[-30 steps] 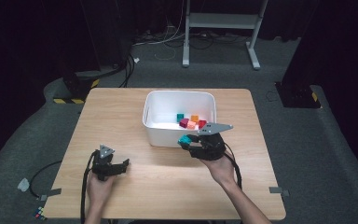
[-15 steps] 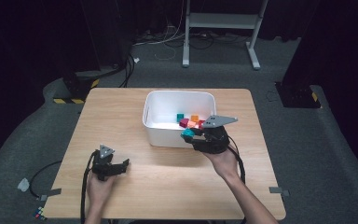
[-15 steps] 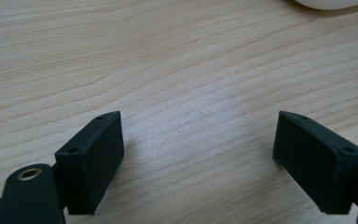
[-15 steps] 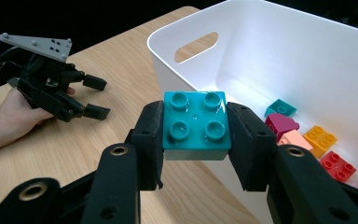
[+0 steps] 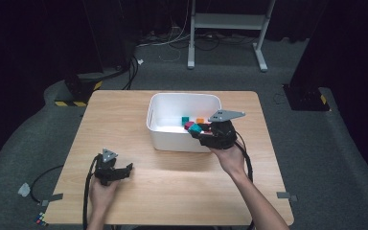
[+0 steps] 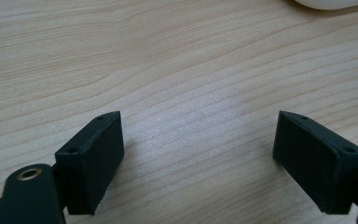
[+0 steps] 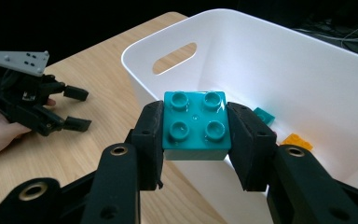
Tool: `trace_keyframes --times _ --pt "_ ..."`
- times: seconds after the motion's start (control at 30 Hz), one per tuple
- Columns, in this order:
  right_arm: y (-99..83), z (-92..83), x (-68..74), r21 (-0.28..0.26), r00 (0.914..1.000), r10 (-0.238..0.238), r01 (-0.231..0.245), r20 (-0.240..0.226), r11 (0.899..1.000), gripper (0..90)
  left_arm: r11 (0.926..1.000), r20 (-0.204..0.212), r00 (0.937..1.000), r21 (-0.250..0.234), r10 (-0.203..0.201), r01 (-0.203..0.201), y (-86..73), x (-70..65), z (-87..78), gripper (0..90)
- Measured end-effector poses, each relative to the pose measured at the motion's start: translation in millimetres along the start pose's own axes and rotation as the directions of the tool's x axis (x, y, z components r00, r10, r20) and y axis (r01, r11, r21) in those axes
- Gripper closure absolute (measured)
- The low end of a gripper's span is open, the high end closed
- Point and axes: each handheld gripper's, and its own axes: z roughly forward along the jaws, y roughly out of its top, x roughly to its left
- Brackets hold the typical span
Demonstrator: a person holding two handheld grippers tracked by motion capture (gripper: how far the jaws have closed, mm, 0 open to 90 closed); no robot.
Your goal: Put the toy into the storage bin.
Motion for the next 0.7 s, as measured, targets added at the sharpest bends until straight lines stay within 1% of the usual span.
trace_keyframes --times 0.3,0.33,0.37,0.57,0.63,0.7 --pt "14.6 4.2 -8.3 0.003 0.9997 0.005 -0.005 0.023 1.0 58.6 1.0 0.0 1.0 0.0 0.0 0.0 0.0 0.0 0.0 16.3" --pt "15.6 4.7 -9.5 -0.003 0.9996 0.008 -0.008 0.026 1.0 58.7 1.0 0.0 1.0 0.0 0.0 0.0 0.0 0.0 0.0 16.3" --pt "16.8 5.7 -11.0 0.001 0.9996 0.016 -0.016 0.024 1.0 58.7 1.0 0.0 1.0 0.0 0.0 0.0 0.0 0.0 0.0 16.3" --pt "24.3 12.8 -19.1 0.02 0.9983 0.025 -0.026 0.052 0.999 58.7 1.0 0.0 1.0 0.0 0.0 0.0 0.0 0.0 0.0 16.3" --pt "26.0 15.1 -22.5 0.014 0.9978 0.035 -0.036 0.057 0.999 58.7 1.0 0.001 1.0 0.0 0.0 0.0 0.0 0.0 0.0 16.4" --pt "27.9 18.9 -25.9 0.026 0.997 0.04 -0.042 0.066 0.999 58.7 1.0 0.001 1.0 0.0 0.0 0.0 0.0 0.1 0.0 16.4"
